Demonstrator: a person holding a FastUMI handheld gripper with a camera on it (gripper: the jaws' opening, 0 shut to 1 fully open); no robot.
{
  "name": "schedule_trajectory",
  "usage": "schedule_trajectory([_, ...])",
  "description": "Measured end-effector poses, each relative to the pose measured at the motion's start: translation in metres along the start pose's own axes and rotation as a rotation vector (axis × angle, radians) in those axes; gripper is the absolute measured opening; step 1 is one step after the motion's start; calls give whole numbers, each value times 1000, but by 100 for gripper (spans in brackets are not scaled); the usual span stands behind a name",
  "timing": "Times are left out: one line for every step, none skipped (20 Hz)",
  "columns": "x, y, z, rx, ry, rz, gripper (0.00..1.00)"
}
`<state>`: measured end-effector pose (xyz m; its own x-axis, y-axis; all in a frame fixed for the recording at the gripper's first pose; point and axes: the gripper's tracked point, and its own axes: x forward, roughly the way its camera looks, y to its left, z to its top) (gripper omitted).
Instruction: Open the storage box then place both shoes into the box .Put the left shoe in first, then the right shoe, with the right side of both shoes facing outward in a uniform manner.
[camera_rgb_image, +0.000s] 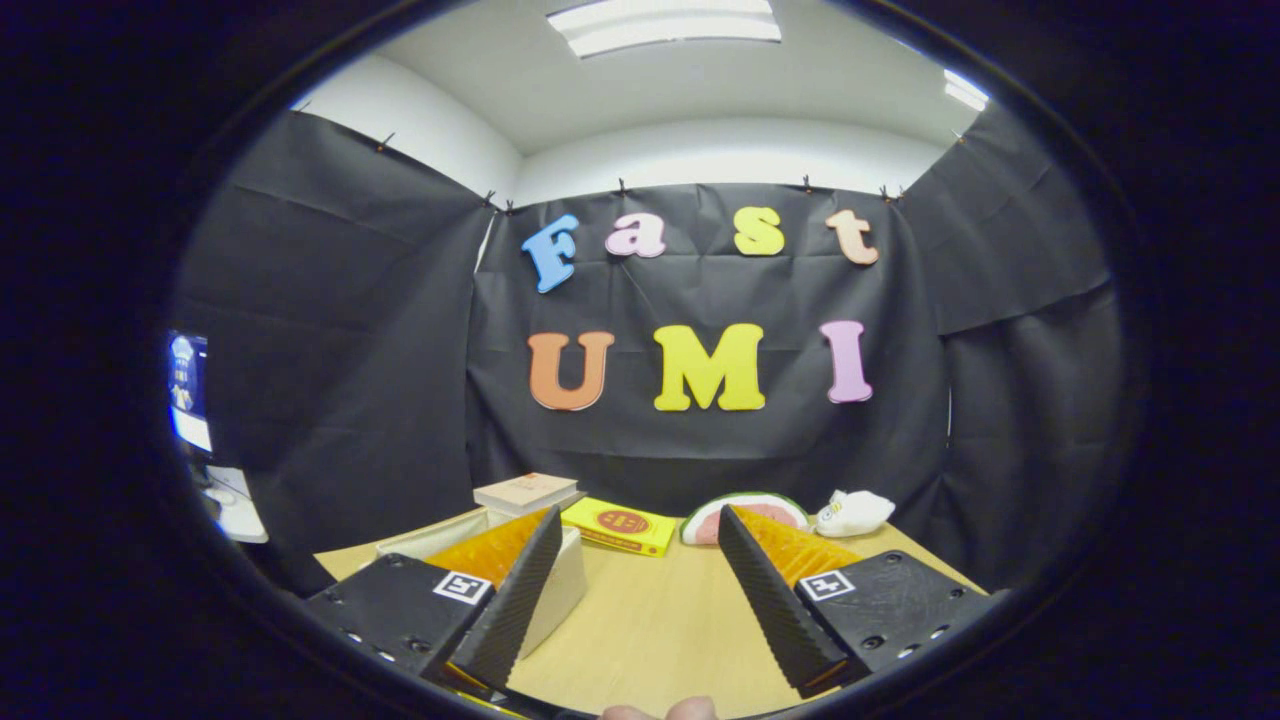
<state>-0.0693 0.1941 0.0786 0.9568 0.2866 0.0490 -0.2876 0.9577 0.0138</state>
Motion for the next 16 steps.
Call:
schedule_trajectory([-3,-2,-9,6,6,19,95])
schedule_trajectory([-5,-11,-13,17,-1,5,95])
schedule_trajectory([-8,-18,-19,19,-1,-8,95])
schedule_trajectory([-8,-24,-23,12,-6,-21,95])
schedule_trajectory([-8,-30,-27,4,-9,-44,95])
schedule_trajectory([-9,-31,-29,6,-13,-47,95])
schedule_trajectory([-6,-27,-37,17,-2,-39,95])
schedule_trajectory([-5,-23,-43,32,13,-24,95])
schedule_trajectory([-5,-19,-49,47,28,-4,95])
schedule_trajectory([-5,-17,-50,49,32,3,96])
schedule_trajectory([-6,-23,-48,43,17,-11,96])
schedule_trajectory([-6,-25,-47,37,4,-19,95])
schedule_trajectory([-6,-23,-52,30,-5,-27,95])
schedule_trajectory([-5,-21,-57,25,1,-27,95])
schedule_trajectory([-2,-22,-63,21,8,-38,95])
schedule_trajectory([-1,-22,-64,22,12,-41,95])
